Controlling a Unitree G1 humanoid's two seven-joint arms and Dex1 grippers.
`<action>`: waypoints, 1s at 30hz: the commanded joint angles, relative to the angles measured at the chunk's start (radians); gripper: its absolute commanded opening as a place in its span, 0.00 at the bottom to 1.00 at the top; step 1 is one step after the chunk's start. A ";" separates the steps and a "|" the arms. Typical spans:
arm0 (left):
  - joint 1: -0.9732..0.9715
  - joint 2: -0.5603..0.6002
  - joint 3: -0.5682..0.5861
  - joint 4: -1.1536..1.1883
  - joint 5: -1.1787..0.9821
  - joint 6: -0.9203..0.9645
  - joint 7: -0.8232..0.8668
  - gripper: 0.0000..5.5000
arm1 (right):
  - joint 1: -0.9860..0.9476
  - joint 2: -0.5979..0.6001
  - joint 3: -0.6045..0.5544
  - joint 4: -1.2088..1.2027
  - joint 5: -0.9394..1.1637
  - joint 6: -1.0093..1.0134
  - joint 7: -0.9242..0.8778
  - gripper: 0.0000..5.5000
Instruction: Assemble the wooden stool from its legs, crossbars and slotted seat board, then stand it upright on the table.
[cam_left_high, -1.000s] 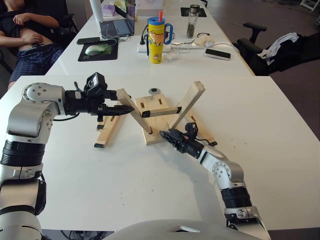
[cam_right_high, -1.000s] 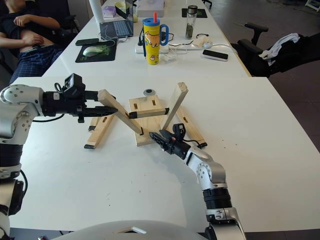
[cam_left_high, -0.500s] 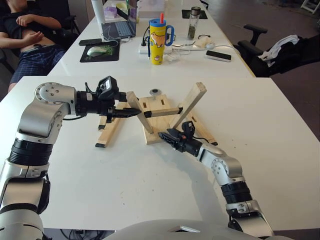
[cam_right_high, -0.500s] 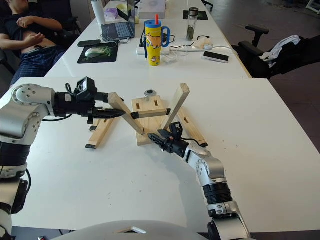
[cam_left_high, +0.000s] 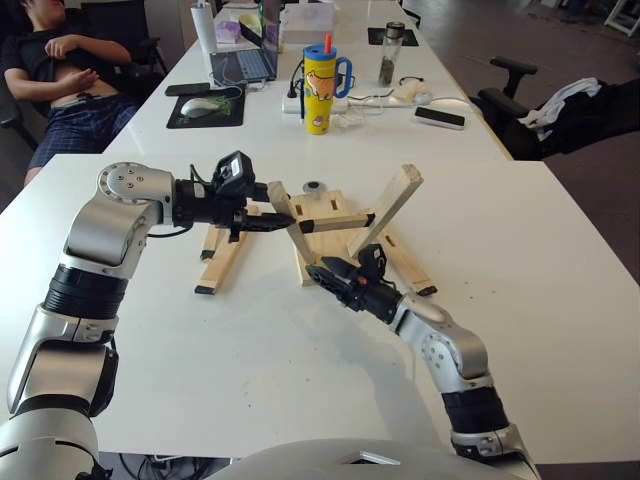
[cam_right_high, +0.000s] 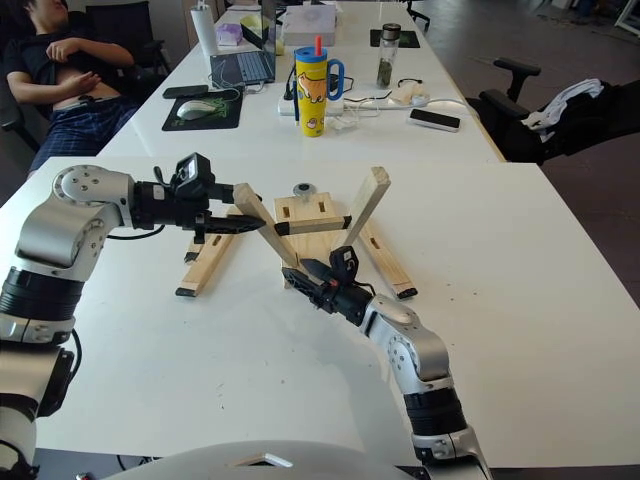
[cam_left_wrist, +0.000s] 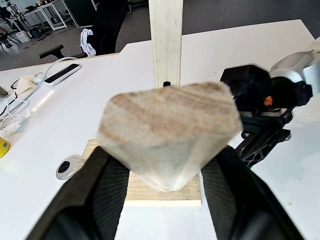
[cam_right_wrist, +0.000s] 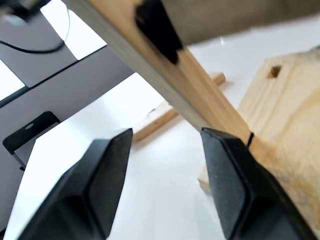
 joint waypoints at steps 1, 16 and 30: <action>0.049 0.009 -0.043 0.043 0.038 0.065 -0.013 0.38 | 0.007 0.025 -0.048 -0.214 0.037 0.026 -0.127 0.34; 0.025 -0.009 -0.062 0.053 0.051 0.071 -0.033 0.38 | -0.310 0.004 0.233 0.064 -0.659 -0.174 -0.414 0.00; 0.035 -0.028 -0.074 0.079 0.081 0.022 -0.014 0.38 | -0.207 0.048 0.218 0.122 -0.593 -0.292 -0.365 0.00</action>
